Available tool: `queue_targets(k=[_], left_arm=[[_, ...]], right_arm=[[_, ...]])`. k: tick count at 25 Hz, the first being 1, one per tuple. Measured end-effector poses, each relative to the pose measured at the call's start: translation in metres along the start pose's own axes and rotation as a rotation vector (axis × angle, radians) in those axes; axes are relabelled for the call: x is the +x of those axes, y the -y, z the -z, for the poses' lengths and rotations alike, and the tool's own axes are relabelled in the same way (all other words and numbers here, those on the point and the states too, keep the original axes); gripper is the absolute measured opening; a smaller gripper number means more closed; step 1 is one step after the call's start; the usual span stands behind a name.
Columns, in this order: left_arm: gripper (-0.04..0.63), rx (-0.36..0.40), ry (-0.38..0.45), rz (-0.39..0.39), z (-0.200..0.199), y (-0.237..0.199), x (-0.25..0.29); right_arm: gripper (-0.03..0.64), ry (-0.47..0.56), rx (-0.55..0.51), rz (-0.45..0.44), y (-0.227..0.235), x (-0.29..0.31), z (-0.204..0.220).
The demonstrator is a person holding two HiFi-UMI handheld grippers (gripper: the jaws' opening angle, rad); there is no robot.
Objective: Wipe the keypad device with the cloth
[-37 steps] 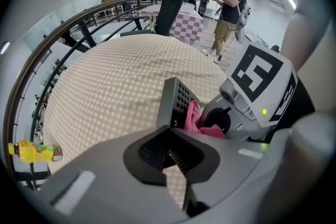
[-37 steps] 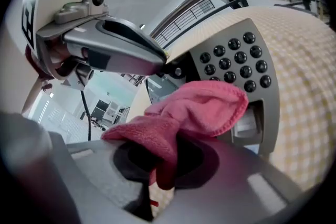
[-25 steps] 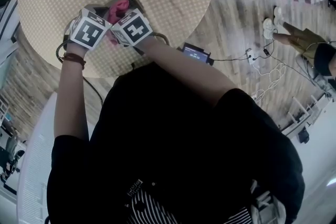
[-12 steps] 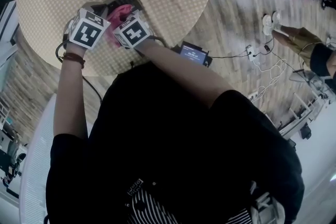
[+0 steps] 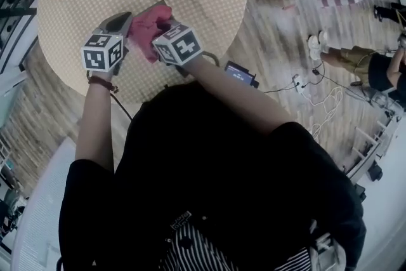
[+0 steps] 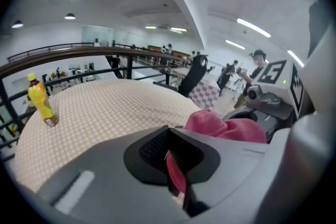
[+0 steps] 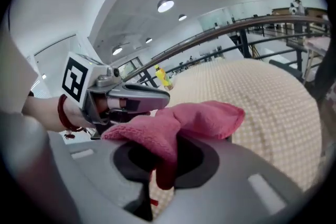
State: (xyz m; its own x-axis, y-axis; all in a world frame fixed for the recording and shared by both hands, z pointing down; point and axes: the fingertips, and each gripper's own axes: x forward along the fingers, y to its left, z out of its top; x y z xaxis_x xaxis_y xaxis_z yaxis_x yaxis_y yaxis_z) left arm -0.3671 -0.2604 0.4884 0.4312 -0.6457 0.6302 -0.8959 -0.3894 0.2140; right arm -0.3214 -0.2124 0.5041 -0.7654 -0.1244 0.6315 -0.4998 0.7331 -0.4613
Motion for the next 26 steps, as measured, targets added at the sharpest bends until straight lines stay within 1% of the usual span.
queue_targets(k=[1,3,7,9,11,13,15,16,18,21,23,26], left_arm=[[0.005,-0.031,0.049,-0.018,-0.009,0.000,-0.016],[0.005,-0.057,0.136,-0.030,-0.025,0.008,-0.046],[0.003,-0.084,0.294,0.028,-0.059,0.040,-0.091],[0.003,-0.089,0.331,0.040,-0.064,0.052,-0.111],[0.003,-0.086,0.342,0.024,-0.057,0.057,-0.131],[0.003,-0.100,0.375,0.007,-0.047,0.060,-0.150],[0.003,-0.111,0.427,-0.005,-0.041,0.065,-0.160],[0.003,-0.111,0.438,-0.017,-0.037,0.066,-0.160],[0.005,-0.125,0.420,-0.044,-0.024,0.061,-0.156],[0.005,-0.189,0.419,-0.052,-0.013,0.050,-0.155],[0.005,-0.185,0.411,-0.067,0.006,0.054,-0.166],[0.003,-0.171,0.371,-0.099,0.050,0.060,-0.188]], right_arm=[[0.067,0.037,-0.024,0.013,-0.007,-0.013,-0.009],[0.066,0.114,-0.062,0.032,-0.021,-0.040,-0.026],[0.066,0.237,-0.076,0.051,-0.042,-0.093,-0.057],[0.066,0.278,-0.088,0.068,-0.056,-0.112,-0.069],[0.066,0.311,-0.118,0.088,-0.074,-0.118,-0.076],[0.066,0.327,-0.139,0.095,-0.093,-0.115,-0.076],[0.066,0.327,-0.160,0.101,-0.104,-0.114,-0.073],[0.066,0.325,-0.171,0.108,-0.107,-0.115,-0.072],[0.066,0.319,-0.172,0.124,-0.105,-0.118,-0.069],[0.066,0.296,-0.152,0.138,-0.096,-0.116,-0.062],[0.066,0.265,-0.159,0.136,-0.103,-0.115,-0.042],[0.066,0.226,-0.181,0.131,-0.125,-0.114,-0.003]])
